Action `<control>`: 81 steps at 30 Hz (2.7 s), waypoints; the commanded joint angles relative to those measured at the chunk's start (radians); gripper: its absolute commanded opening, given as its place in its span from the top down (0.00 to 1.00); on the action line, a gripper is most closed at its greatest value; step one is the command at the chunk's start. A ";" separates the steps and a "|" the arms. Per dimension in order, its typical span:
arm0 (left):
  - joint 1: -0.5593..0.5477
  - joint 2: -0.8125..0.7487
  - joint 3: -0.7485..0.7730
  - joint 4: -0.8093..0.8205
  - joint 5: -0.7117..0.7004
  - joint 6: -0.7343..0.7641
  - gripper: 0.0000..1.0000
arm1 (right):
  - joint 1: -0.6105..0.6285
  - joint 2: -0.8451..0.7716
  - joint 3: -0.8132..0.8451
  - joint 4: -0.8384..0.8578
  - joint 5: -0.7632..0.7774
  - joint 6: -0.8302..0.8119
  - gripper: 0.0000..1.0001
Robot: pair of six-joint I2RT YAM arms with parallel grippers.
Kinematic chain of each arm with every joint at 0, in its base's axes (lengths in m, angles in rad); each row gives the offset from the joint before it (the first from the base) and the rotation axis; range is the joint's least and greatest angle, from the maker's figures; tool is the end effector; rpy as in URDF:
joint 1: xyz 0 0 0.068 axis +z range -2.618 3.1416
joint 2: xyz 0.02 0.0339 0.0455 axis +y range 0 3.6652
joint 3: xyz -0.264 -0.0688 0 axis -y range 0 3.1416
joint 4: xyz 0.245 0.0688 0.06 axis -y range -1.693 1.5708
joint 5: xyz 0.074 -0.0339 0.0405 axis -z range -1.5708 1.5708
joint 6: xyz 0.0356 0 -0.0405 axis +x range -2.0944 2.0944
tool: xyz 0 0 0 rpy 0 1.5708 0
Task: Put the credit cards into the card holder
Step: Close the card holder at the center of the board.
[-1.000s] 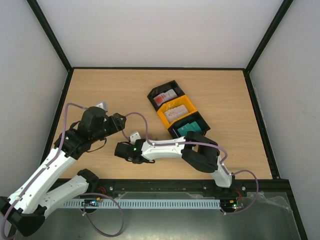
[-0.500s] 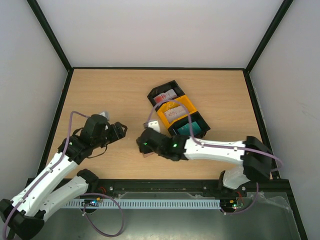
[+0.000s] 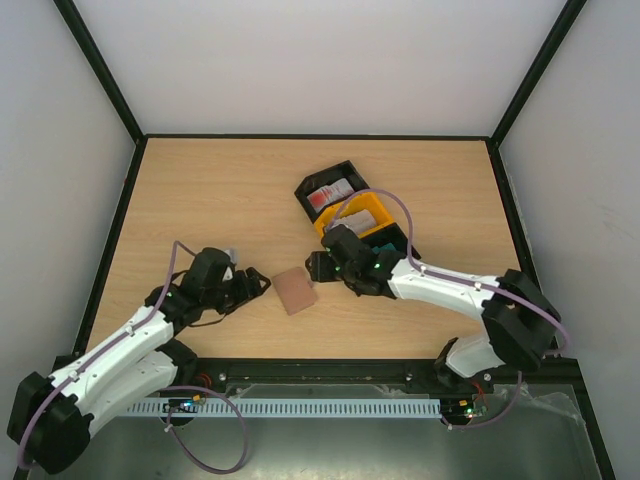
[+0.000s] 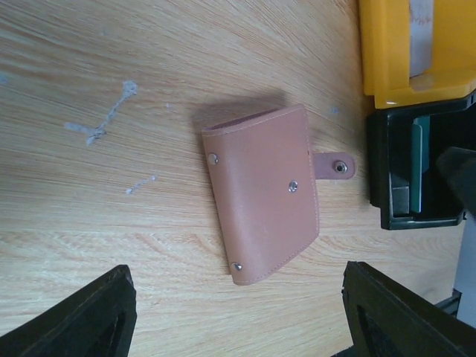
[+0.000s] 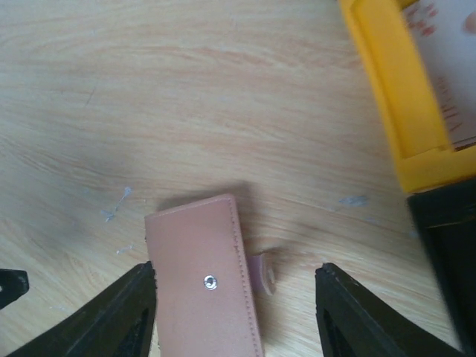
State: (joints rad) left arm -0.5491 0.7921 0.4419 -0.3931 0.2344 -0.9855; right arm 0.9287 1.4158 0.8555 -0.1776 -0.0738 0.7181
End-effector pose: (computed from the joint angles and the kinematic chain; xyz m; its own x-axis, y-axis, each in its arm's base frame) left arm 0.1367 -0.0933 0.2002 -0.8636 -0.4221 -0.2757 -0.1201 0.7034 -0.7005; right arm 0.1774 0.2416 0.2213 -0.8504 -0.0415 -0.5245 -0.3610 0.7713 0.5242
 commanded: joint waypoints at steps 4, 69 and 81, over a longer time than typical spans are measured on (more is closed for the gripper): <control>0.005 0.067 -0.006 0.105 0.059 -0.002 0.23 | -0.017 0.134 0.036 0.038 -0.064 -0.027 0.57; -0.003 0.236 -0.086 0.257 0.025 -0.012 0.48 | -0.019 0.275 0.103 0.071 -0.264 -0.077 0.98; -0.040 0.414 -0.053 0.335 0.079 0.021 0.61 | -0.009 0.326 0.127 0.070 -0.329 -0.119 0.98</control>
State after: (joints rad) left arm -0.5804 1.1584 0.3691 -0.0776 0.2890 -0.9939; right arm 0.9157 1.7214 0.9512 -0.1181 -0.3756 0.6147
